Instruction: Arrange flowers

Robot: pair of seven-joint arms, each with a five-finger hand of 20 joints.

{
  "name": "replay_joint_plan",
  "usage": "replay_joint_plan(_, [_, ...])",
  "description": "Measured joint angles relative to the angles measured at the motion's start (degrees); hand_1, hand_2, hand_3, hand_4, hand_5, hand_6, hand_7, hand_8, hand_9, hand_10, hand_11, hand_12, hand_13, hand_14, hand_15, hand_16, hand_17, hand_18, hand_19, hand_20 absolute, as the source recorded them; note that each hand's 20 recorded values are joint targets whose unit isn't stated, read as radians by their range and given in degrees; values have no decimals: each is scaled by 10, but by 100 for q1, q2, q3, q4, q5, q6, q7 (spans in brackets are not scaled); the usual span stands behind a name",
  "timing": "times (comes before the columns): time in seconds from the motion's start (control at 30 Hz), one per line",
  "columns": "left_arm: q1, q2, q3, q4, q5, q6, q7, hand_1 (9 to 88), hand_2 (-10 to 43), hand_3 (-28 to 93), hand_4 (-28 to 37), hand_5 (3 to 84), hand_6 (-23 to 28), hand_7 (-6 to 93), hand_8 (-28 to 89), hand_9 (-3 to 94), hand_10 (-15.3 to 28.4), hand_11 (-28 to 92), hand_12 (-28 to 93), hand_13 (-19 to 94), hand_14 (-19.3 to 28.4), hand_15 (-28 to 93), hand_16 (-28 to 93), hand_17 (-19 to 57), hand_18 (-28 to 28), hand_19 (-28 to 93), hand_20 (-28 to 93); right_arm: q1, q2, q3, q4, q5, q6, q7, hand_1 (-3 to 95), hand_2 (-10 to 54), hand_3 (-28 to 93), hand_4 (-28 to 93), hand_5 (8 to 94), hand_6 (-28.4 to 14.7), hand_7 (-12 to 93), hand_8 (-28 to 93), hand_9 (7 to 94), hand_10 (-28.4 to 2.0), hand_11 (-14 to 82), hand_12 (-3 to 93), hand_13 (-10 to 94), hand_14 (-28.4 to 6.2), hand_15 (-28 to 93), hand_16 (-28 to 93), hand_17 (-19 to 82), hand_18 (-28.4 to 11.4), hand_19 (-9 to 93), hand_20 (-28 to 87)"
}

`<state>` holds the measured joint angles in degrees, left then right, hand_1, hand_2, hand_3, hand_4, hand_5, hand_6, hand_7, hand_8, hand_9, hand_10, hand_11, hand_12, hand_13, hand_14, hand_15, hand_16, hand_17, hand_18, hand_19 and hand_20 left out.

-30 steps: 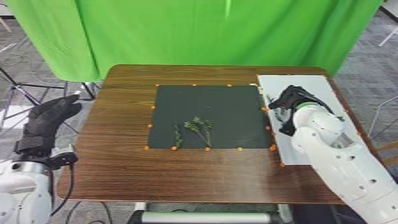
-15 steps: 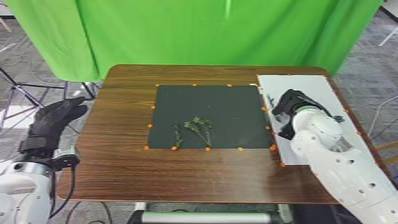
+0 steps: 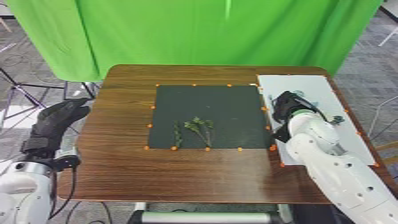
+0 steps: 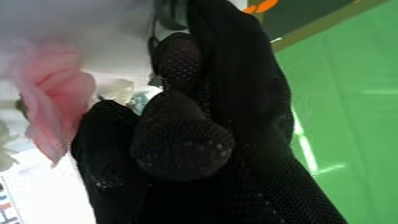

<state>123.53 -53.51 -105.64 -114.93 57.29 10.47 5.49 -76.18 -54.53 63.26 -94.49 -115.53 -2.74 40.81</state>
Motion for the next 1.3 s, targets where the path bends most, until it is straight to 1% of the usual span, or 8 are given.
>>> replay_joint_plan(0.33, [-3,-7,-15,-19,9,-9,-40,324,71,618,-216,458,35,158,-87,472,138,232,108,369,172,156,-12,43,107,97,129,-145,129,-110,-118,408,1053,-251,946,-95,-254,518,613,-39,589,184,805,-142,250,666,934,4,606,337,682,-85,932,568])
replay_joint_plan(0.53, [-6,-7,-23,-19,9,-13,-64,325,71,617,-215,457,36,159,-87,472,138,232,107,369,172,156,-12,43,107,95,128,-136,224,-64,-373,331,1279,-376,933,-90,-276,537,589,-29,604,199,791,-129,255,651,931,1,605,346,681,-85,932,573])
replay_joint_plan(0.6, [-4,-8,-24,-19,9,-15,-69,324,70,617,-214,457,36,158,-87,472,139,232,107,369,172,156,-12,43,106,95,128,-101,235,-51,-427,208,1223,-370,702,-94,227,161,624,-34,467,223,792,-140,198,535,923,-7,601,338,672,-91,932,567])
replay_joint_plan(0.63, [-3,-9,-25,-19,9,-16,-73,324,70,618,-214,457,36,158,-87,472,139,232,107,369,173,156,-12,43,106,95,128,-85,235,-36,-442,116,1132,-359,596,-94,381,43,645,-43,385,221,777,-158,213,401,923,-11,595,334,671,-92,932,561])
replay_joint_plan(0.7, [-3,-18,-28,-19,9,-20,-80,324,70,618,-214,457,36,157,-87,472,139,232,107,369,172,156,-12,43,106,94,128,-52,234,2,-458,-98,780,-318,404,-95,573,-74,669,-54,234,-13,760,-185,168,247,926,-22,577,325,670,-96,932,548])
replay_joint_plan(0.87, [2,-25,-35,-24,9,-31,-90,323,67,619,-212,456,35,157,-87,471,140,231,107,368,173,157,-12,42,107,95,129,-16,228,58,-463,-419,-270,-24,289,-95,580,-77,677,-66,134,-55,755,-203,106,180,935,-28,563,309,678,-99,932,522])
replay_joint_plan(1.1, [8,-26,-49,-36,8,-38,-93,322,64,619,-210,454,34,158,-86,470,140,231,108,367,172,156,-12,41,107,95,129,-18,228,49,-459,-408,-420,140,278,-95,562,-73,647,-69,93,-57,694,-218,83,127,937,-28,565,289,690,-89,932,485])
replay_joint_plan(1.3, [-13,-26,-32,-36,8,-67,-100,323,63,618,-211,454,33,158,-87,470,140,230,107,367,172,156,-12,41,107,95,128,-15,211,21,-490,-445,-866,283,305,-95,556,-71,679,-102,83,-58,717,-220,88,115,937,-29,566,273,696,-84,932,459])
